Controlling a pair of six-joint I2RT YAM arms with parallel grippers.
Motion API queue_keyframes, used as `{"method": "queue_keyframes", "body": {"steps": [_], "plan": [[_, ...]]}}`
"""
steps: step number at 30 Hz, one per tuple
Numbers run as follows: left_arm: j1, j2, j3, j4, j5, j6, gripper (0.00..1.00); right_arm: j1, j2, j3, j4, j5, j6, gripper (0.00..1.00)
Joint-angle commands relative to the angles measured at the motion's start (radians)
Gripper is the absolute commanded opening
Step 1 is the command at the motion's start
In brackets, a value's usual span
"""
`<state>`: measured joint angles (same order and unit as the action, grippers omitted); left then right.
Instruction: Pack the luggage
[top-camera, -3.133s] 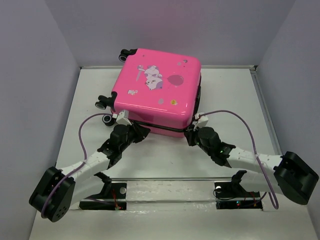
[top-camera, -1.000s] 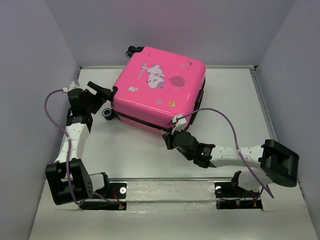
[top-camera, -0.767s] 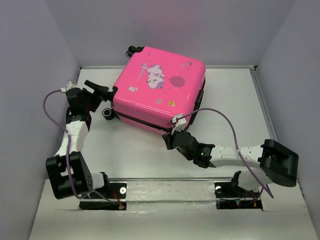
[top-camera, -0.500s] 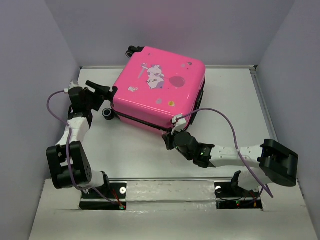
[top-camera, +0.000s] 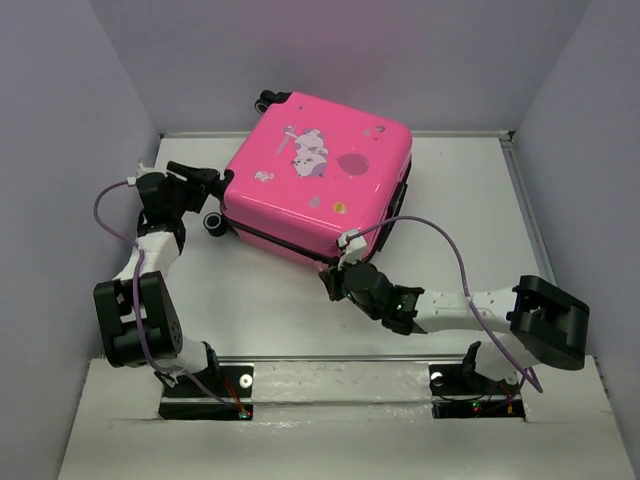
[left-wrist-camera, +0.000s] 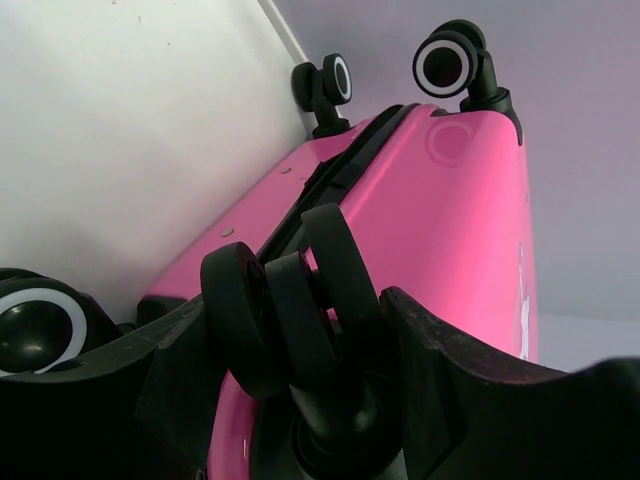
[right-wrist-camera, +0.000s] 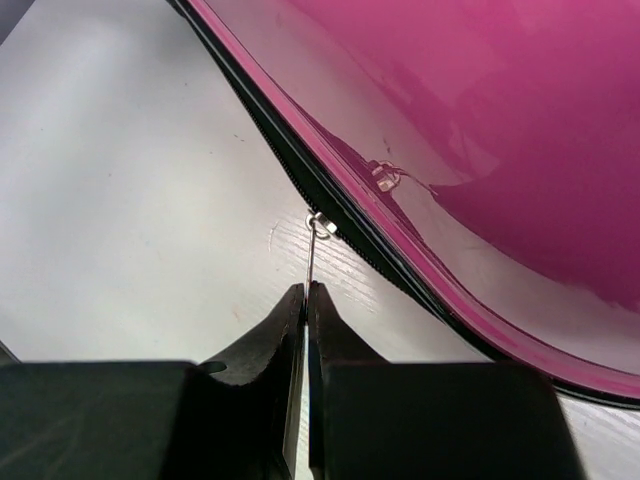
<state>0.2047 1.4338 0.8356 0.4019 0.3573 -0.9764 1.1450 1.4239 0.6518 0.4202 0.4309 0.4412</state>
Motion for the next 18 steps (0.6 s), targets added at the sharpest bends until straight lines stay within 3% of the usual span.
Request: {"method": "queue_keyframes", "body": {"steps": [1, 6, 11, 14, 18], "plan": [[-0.002, 0.017, 0.030, 0.153, 0.051, -0.042, 0.06, 0.009, 0.027, 0.077, 0.086, -0.075, -0.010, 0.07], [-0.056, -0.041, -0.019, 0.201, 0.066, -0.025, 0.06, 0.009, 0.078, 0.158, 0.074, -0.093, -0.038, 0.07], [-0.113, -0.116, -0.064, 0.192, 0.100, 0.016, 0.06, 0.019, 0.255, 0.398, 0.051, -0.168, -0.088, 0.07], [-0.111, -0.177, -0.085, 0.128, 0.143, 0.071, 0.06, 0.019, 0.354, 0.526, 0.042, -0.223, -0.122, 0.07], [-0.100, -0.297, -0.076, -0.098, 0.086, 0.248, 0.06, 0.019, 0.398, 0.607, 0.054, -0.320, -0.154, 0.07]]}}
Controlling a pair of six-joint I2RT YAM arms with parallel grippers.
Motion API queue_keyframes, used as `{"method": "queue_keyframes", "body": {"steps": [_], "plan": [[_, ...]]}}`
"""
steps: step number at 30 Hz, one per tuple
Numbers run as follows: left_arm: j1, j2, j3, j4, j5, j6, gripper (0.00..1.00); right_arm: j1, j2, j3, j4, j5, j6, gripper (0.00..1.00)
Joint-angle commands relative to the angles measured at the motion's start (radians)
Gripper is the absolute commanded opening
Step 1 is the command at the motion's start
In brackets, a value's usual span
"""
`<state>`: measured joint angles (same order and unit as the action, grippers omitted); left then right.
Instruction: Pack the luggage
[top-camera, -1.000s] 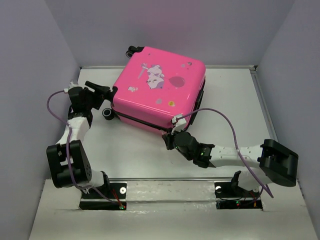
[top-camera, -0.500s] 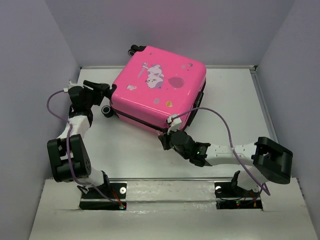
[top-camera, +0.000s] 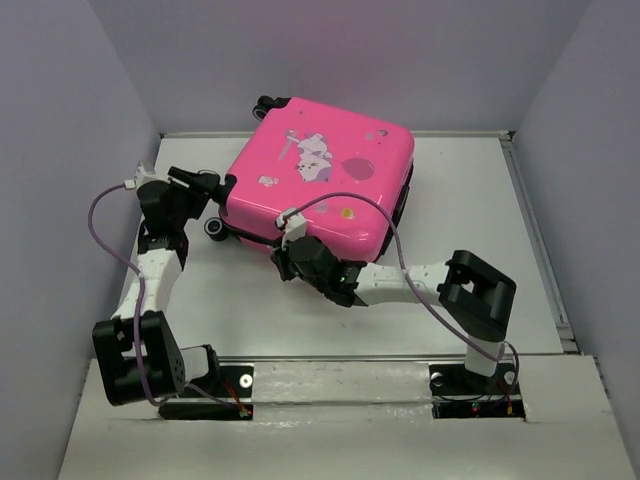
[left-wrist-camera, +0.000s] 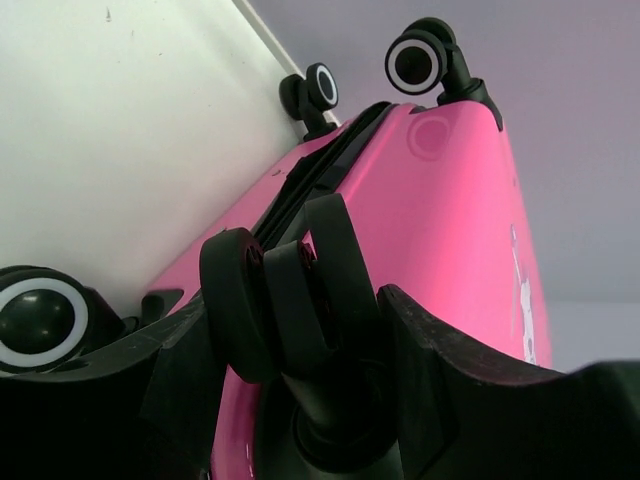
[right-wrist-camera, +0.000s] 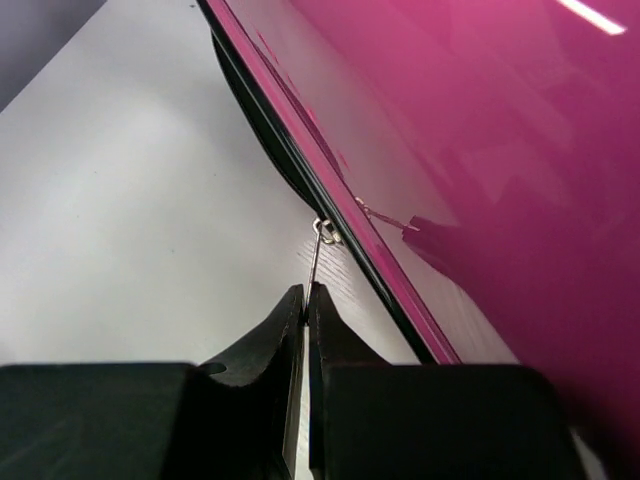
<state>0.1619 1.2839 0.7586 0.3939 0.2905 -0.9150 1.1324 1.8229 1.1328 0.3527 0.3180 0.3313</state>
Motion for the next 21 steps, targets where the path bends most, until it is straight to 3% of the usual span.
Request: {"method": "queue_keyframes", "body": {"steps": [1, 4, 8, 13, 15, 17, 18, 21], "plan": [[-0.058, -0.173, 0.008, -0.122, 0.160, 0.206, 0.06, 0.032, 0.004, 0.143, 0.109, -0.236, -0.052, 0.07], [-0.056, -0.195, 0.036, -0.216, 0.194, 0.286, 0.06, 0.032, 0.039, 0.212, 0.066, -0.358, -0.055, 0.07], [-0.058, -0.231, -0.040, -0.236, 0.252, 0.330, 0.06, 0.032, 0.134, 0.376, -0.030, -0.592, -0.040, 0.07], [-0.027, -0.265, -0.097, -0.285, 0.280, 0.393, 0.06, 0.032, 0.196, 0.485, -0.054, -0.657, -0.003, 0.08], [-0.027, -0.270, -0.119, -0.268, 0.292, 0.390, 0.06, 0.032, 0.184, 0.479, -0.067, -0.668, 0.021, 0.22], [-0.027, -0.273, -0.136, -0.254, 0.289, 0.380, 0.06, 0.032, 0.132, 0.429, -0.075, -0.640, 0.038, 0.45], [-0.027, -0.276, -0.139, -0.245, 0.286, 0.377, 0.06, 0.032, 0.043, 0.338, -0.093, -0.617, 0.047, 0.66], [-0.027, -0.294, -0.142, -0.240, 0.282, 0.369, 0.06, 0.032, -0.194, 0.178, -0.165, -0.489, 0.042, 0.88]]}}
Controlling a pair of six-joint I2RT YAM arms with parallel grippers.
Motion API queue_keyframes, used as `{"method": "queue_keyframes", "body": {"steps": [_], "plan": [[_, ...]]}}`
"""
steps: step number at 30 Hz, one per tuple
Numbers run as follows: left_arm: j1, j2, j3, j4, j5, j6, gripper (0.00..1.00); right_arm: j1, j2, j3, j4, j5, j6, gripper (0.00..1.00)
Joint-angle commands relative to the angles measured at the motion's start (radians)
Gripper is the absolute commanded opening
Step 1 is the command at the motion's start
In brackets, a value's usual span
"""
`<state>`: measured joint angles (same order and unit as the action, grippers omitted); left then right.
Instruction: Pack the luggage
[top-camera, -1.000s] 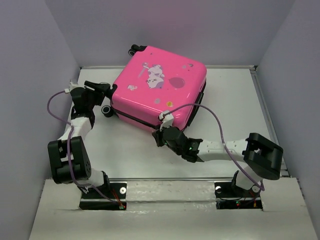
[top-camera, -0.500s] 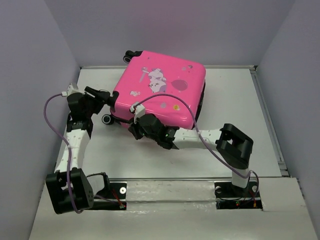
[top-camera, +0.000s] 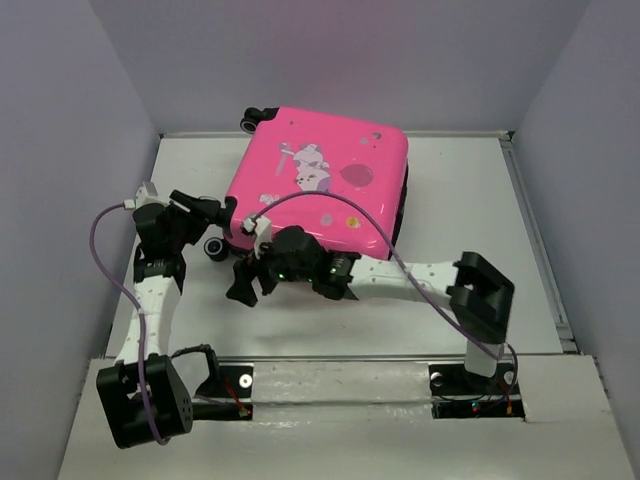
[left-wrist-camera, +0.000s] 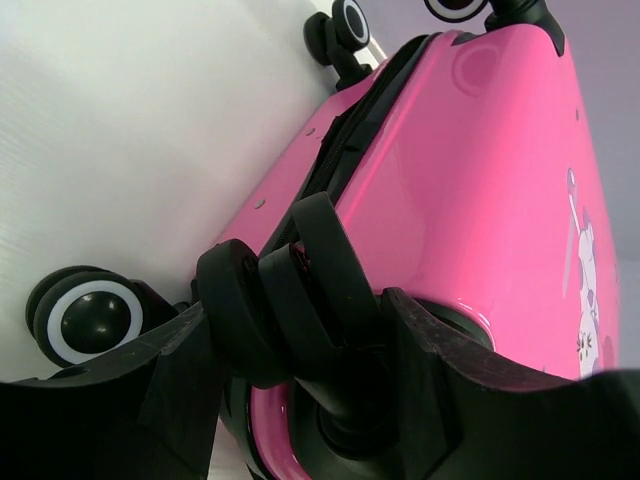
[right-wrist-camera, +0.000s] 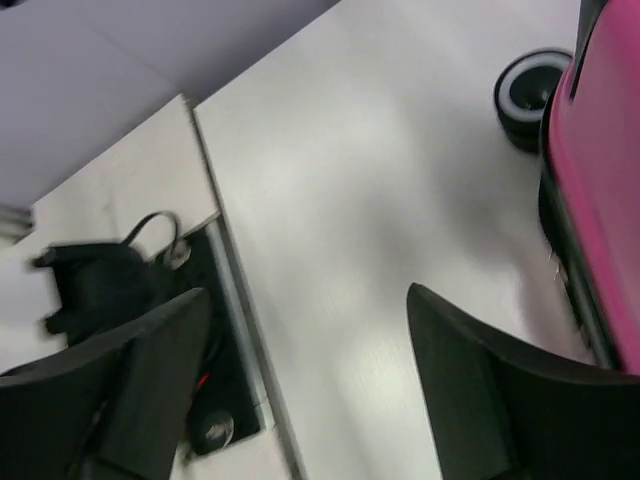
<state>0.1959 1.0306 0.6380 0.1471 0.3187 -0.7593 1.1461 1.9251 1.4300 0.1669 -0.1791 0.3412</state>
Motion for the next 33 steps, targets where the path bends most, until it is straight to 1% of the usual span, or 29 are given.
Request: {"method": "queue_keyframes", "body": {"steps": [1, 2, 3, 4, 5, 6, 7, 9, 10, 12, 13, 14, 15, 16, 17, 18, 20, 21, 23, 24, 25, 26, 27, 29, 30, 31, 32, 33], "plan": [[-0.061, -0.059, -0.021, 0.008, 0.244, 0.210, 0.06, 0.018, -0.357, -0.208, -0.010, 0.050, 0.032, 0.90], [-0.062, -0.067, -0.024, 0.008, 0.241, 0.206, 0.06, 0.018, -0.414, -0.244, -0.042, 0.132, 0.032, 0.92], [-0.069, -0.078, -0.026, 0.009, 0.237, 0.204, 0.06, -0.024, -0.523, -0.276, -0.111, 0.176, 0.042, 0.93], [-0.076, -0.098, -0.026, 0.009, 0.223, 0.204, 0.06, -0.054, -0.579, -0.343, -0.142, 0.244, 0.051, 0.94], [-0.088, -0.109, -0.029, 0.008, 0.212, 0.206, 0.06, -0.098, -0.634, -0.376, -0.200, 0.309, 0.064, 0.96], [-0.101, -0.116, -0.032, 0.002, 0.203, 0.206, 0.06, -0.164, -0.688, -0.410, -0.219, 0.309, 0.102, 0.96], [-0.137, -0.135, -0.031, -0.001, 0.175, 0.207, 0.06, -0.303, -0.794, -0.474, -0.234, 0.306, 0.117, 0.96], [-0.197, -0.153, -0.024, -0.023, 0.137, 0.221, 0.06, -0.420, -0.892, -0.522, -0.279, 0.361, 0.134, 0.99], [-0.241, -0.156, -0.021, -0.029, 0.120, 0.227, 0.06, -0.534, -0.946, -0.536, -0.299, 0.389, 0.133, 1.00], [-0.289, -0.164, -0.018, -0.040, 0.082, 0.232, 0.06, -0.652, -0.954, -0.534, -0.351, 0.333, 0.121, 1.00], [-0.330, -0.170, -0.018, -0.043, 0.063, 0.238, 0.06, -0.698, -0.936, -0.531, -0.354, 0.301, 0.117, 1.00], [-0.348, -0.173, -0.018, -0.047, 0.063, 0.239, 0.06, -0.738, -0.936, -0.531, -0.354, 0.278, 0.117, 1.00], [-0.363, -0.178, -0.023, -0.053, 0.047, 0.241, 0.06, -0.808, -0.893, -0.523, -0.354, 0.230, 0.116, 1.00], [-0.380, -0.191, -0.027, -0.057, 0.040, 0.236, 0.06, -0.839, -0.867, -0.519, -0.354, 0.201, 0.111, 1.00], [-0.418, -0.196, -0.037, -0.058, 0.024, 0.233, 0.06, -0.868, -0.839, -0.513, -0.353, 0.120, 0.110, 1.00], [-0.441, -0.204, -0.044, -0.058, 0.013, 0.229, 0.06, -0.919, -0.783, -0.505, -0.333, 0.080, 0.111, 1.00], [-0.496, -0.216, -0.061, -0.050, -0.018, 0.215, 0.06, -0.956, -0.726, -0.485, -0.302, -0.008, 0.113, 1.00], [-0.566, -0.216, -0.073, -0.046, -0.032, 0.212, 0.06, -0.965, -0.657, -0.465, -0.299, -0.079, 0.104, 1.00], [-0.648, -0.210, -0.084, -0.034, -0.081, 0.209, 0.06, -0.965, -0.583, -0.384, -0.299, -0.141, 0.084, 1.00], [-0.689, -0.207, -0.095, -0.027, -0.102, 0.207, 0.06, -0.965, -0.542, -0.349, -0.302, -0.220, 0.076, 1.00], [-0.772, -0.202, -0.100, -0.017, -0.145, 0.206, 0.06, -0.965, -0.453, -0.279, -0.300, -0.268, 0.058, 0.99], [-0.809, -0.199, -0.107, -0.014, -0.164, 0.203, 0.06, -0.965, -0.408, -0.243, -0.300, -0.372, 0.050, 0.97], [-0.875, -0.193, -0.112, -0.003, -0.182, 0.196, 0.06, -0.965, -0.328, -0.171, -0.297, -0.417, 0.047, 0.96], [-0.938, -0.185, -0.118, 0.009, -0.225, 0.190, 0.06, -0.956, -0.250, -0.096, -0.302, -0.470, 0.048, 0.95], [-0.991, -0.175, -0.121, 0.023, -0.237, 0.184, 0.06, -0.956, -0.214, -0.053, -0.317, -0.502, 0.050, 0.94], [-1.018, -0.170, -0.123, 0.035, -0.245, 0.181, 0.06, -0.935, -0.136, -0.008, -0.326, -0.528, 0.051, 0.94], [-1.039, -0.162, -0.124, 0.048, -0.257, 0.178, 0.06, -0.924, -0.095, 0.041, -0.336, -0.555, 0.056, 0.94], [-1.061, -0.141, -0.121, 0.061, -0.265, 0.175, 0.06, -0.910, -0.059, 0.154, -0.380, -0.575, 0.058, 0.95]]}}
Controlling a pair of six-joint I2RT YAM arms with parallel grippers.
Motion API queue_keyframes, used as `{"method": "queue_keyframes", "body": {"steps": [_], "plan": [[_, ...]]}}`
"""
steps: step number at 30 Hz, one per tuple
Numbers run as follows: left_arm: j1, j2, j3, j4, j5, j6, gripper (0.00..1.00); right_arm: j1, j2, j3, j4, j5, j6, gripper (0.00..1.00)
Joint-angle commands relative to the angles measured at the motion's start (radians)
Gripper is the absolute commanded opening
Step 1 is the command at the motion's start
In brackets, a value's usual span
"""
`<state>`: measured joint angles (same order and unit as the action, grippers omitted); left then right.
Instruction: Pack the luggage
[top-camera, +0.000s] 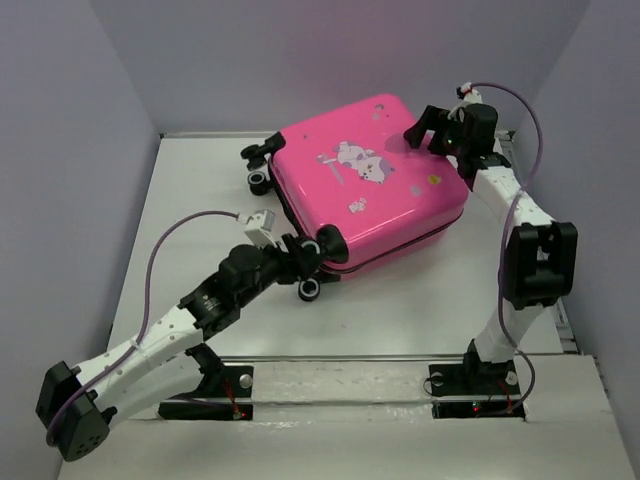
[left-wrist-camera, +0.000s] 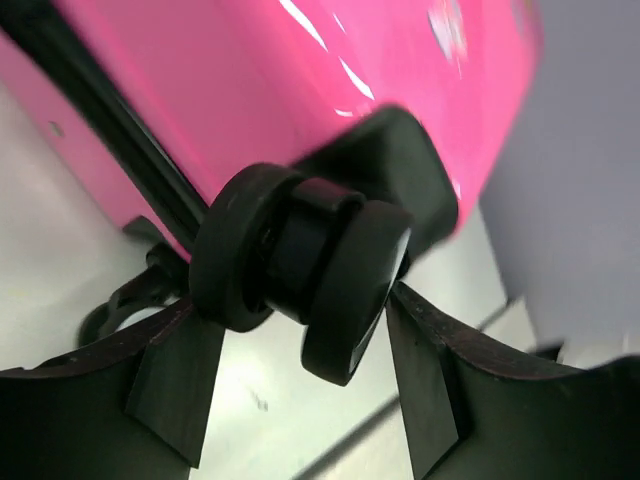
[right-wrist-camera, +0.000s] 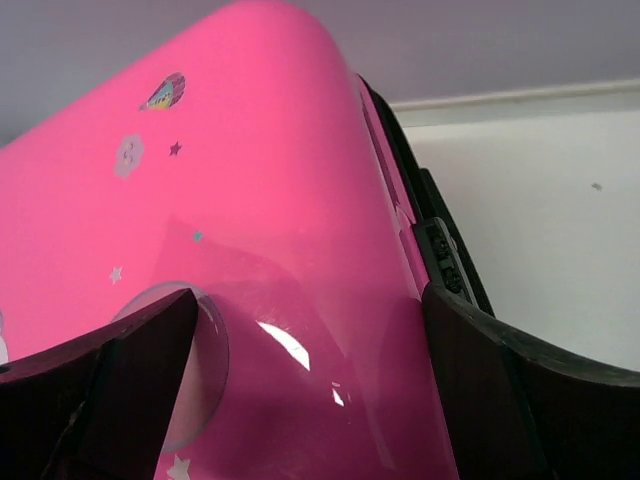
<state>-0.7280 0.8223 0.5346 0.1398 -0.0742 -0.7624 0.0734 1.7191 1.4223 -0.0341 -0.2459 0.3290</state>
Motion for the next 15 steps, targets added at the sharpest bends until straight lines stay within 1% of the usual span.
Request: {"method": "queue_keyframes", "body": {"steps": [1, 3, 4, 6, 9, 11, 12, 15], "plan": [[-0.174, 0.081, -0.012, 0.076, 0.119, 0.178, 0.06, 0.180, 0.183, 0.221, -0.209, -0.497, 0.064, 0.96], [-0.204, 0.104, -0.001, 0.092, 0.111, 0.176, 0.06, 0.221, 0.267, 0.334, -0.260, -0.472, 0.055, 0.98], [-0.215, 0.129, 0.010, 0.104, 0.106, 0.176, 0.06, 0.230, 0.290, 0.433, -0.295, -0.458, 0.065, 1.00], [-0.237, 0.149, 0.019, 0.133, 0.105, 0.166, 0.06, 0.241, 0.327, 0.522, -0.300, -0.467, 0.093, 1.00], [-0.246, 0.172, 0.021, 0.167, 0.109, 0.138, 0.06, 0.241, 0.327, 0.572, -0.302, -0.457, 0.108, 1.00], [-0.248, 0.187, 0.034, 0.182, 0.103, 0.132, 0.06, 0.241, 0.277, 0.602, -0.306, -0.437, 0.094, 1.00], [-0.248, 0.187, 0.039, 0.182, 0.102, 0.133, 0.06, 0.241, 0.277, 0.603, -0.306, -0.432, 0.094, 1.00], [-0.248, 0.184, 0.056, 0.187, 0.085, 0.137, 0.06, 0.241, 0.171, 0.575, -0.311, -0.393, 0.042, 1.00]]}}
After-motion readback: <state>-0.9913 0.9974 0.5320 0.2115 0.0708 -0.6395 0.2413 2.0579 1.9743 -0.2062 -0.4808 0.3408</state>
